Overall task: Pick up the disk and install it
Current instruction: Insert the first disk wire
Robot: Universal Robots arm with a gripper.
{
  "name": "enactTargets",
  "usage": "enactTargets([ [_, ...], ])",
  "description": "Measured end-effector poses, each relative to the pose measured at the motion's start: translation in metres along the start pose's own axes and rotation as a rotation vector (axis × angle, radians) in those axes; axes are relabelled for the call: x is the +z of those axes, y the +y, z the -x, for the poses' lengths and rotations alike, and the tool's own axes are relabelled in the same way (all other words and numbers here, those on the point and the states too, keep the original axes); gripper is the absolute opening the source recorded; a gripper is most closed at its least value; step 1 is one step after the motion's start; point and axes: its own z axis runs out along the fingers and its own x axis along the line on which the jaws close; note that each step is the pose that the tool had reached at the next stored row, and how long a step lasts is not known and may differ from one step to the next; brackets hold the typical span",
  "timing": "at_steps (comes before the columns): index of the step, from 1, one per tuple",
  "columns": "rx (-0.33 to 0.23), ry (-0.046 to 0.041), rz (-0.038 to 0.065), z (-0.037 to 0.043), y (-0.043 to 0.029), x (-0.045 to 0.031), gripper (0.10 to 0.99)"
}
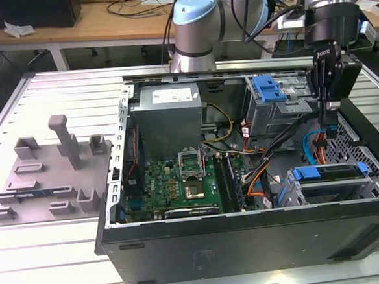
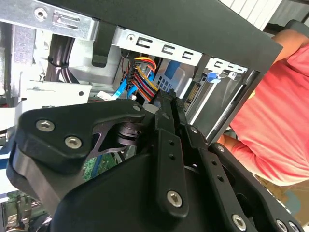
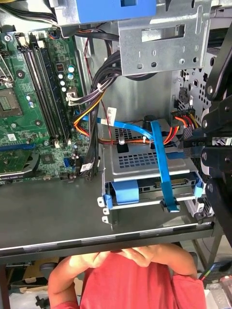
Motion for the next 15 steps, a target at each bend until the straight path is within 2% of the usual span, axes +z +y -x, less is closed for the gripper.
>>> enactTargets([
  [5, 0.000, -0.0005, 0.000, -0.0003, 0.0000, 0.0007, 0.165],
  [7, -0.001, -0.0042, 0.002, -0.0035, -0.0004, 0.0025, 0.165],
  [8, -0.001, -0.0170, 0.004, -0.0061, -0.0008, 0.0030, 0.165],
  [9, -0.001, -0.0391, 0.007, -0.0103, -0.0013, 0.0023, 0.165],
  [10, -0.001, -0.0561, 0.009, -0.0147, -0.0019, 0.0011, 0.165],
  [11, -0.001, -0.0692, 0.010, -0.0185, -0.0024, 0.0008, 0.165],
  [13, -0.001, -0.0804, 0.012, -0.0242, -0.0032, 0.0018, 0.165],
  [15, -0.001, -0.1066, 0.015, -0.0311, -0.0040, 0.0048, 0.165],
])
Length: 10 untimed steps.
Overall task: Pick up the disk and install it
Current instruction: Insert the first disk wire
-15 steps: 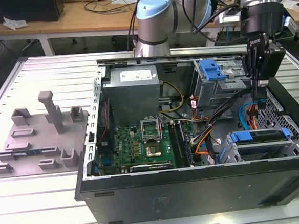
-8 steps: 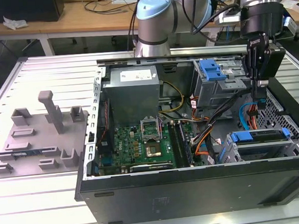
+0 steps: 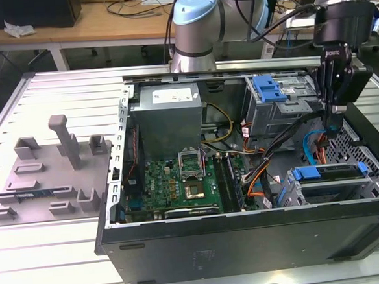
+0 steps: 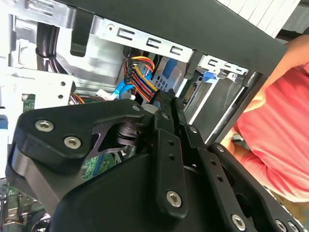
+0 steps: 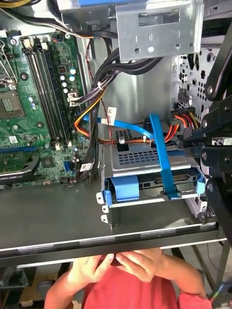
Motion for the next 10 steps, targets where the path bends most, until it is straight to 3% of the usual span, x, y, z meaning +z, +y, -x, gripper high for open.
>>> enactTargets([
  [3, 0.000, -0.0269, 0.003, -0.0083, -0.0010, 0.0026, 0.165],
  [5, 0.000, -0.0338, 0.004, -0.0149, -0.0018, 0.0041, 0.165],
  [8, 0.000, -0.0459, 0.006, -0.0313, -0.0038, 0.0072, 0.165],
  [10, 0.000, -0.0513, 0.007, -0.0362, -0.0044, 0.0086, 0.165],
])
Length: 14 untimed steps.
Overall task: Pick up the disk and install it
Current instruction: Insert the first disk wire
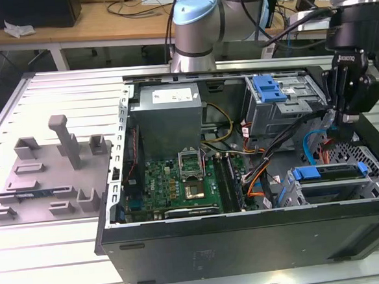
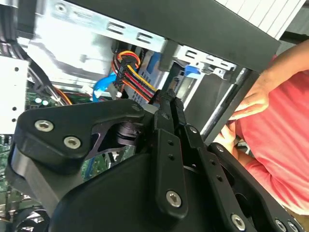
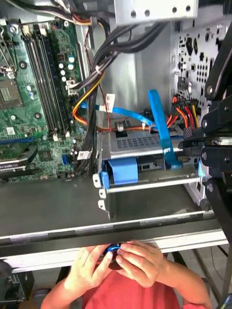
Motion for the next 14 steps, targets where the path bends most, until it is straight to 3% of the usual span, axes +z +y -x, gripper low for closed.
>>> enactTargets([
  [3, 0.000, -0.0245, 0.003, -0.0068, -0.0009, 0.0031, 0.165],
  [4, 0.000, -0.0475, 0.006, -0.0117, -0.0014, 0.0058, 0.165],
  [5, 0.000, -0.0563, 0.007, -0.0145, -0.0017, 0.0072, 0.165],
  [10, 0.000, -0.0811, 0.010, -0.0308, -0.0023, 0.0158, 0.165],
  [13, 0.000, -0.1051, 0.013, -0.0401, -0.0023, 0.0210, 0.165],
  [14, -0.001, -0.1195, 0.015, -0.0428, -0.0022, 0.0229, 0.165],
])
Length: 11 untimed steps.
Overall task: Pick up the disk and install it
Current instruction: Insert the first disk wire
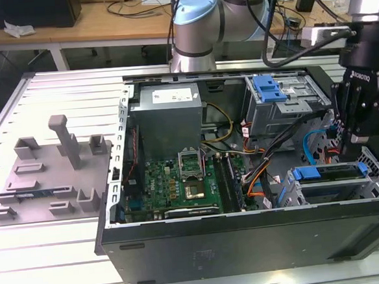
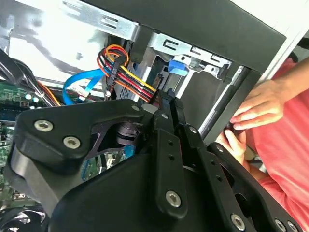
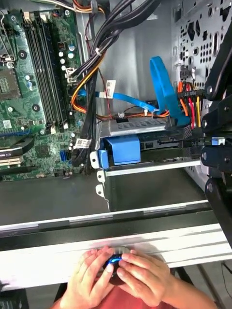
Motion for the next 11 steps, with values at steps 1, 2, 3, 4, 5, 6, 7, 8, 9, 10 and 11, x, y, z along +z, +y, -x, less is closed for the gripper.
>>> enactTargets([
  [1, 0.000, -0.0119, 0.001, -0.0022, 0.0001, 0.0012, 0.165],
  [2, 0.000, -0.0475, 0.006, -0.0077, 0.0007, 0.0038, 0.165],
  [3, 0.000, -0.0792, 0.010, -0.0107, 0.0007, 0.0051, 0.165],
  [4, -0.001, -0.1052, 0.013, -0.0127, 0.0004, 0.0060, 0.165],
  [5, -0.001, -0.1263, 0.016, -0.0146, 0.0002, 0.0068, 0.165],
  [6, -0.001, -0.1308, 0.017, -0.0152, 0.0002, 0.0070, 0.165],
  [7, -0.001, -0.1336, 0.017, -0.0157, 0.0001, 0.0072, 0.165],
  [8, -0.001, -0.1413, 0.018, -0.0161, 0.0000, 0.0072, 0.165],
  [9, -0.001, -0.1496, 0.019, -0.0168, 0.0000, 0.0063, 0.165],
  [10, -0.001, -0.1548, 0.020, -0.0177, -0.0002, 0.0050, 0.165],
  [11, -0.001, -0.1572, 0.020, -0.0185, -0.0002, 0.0038, 0.165],
])
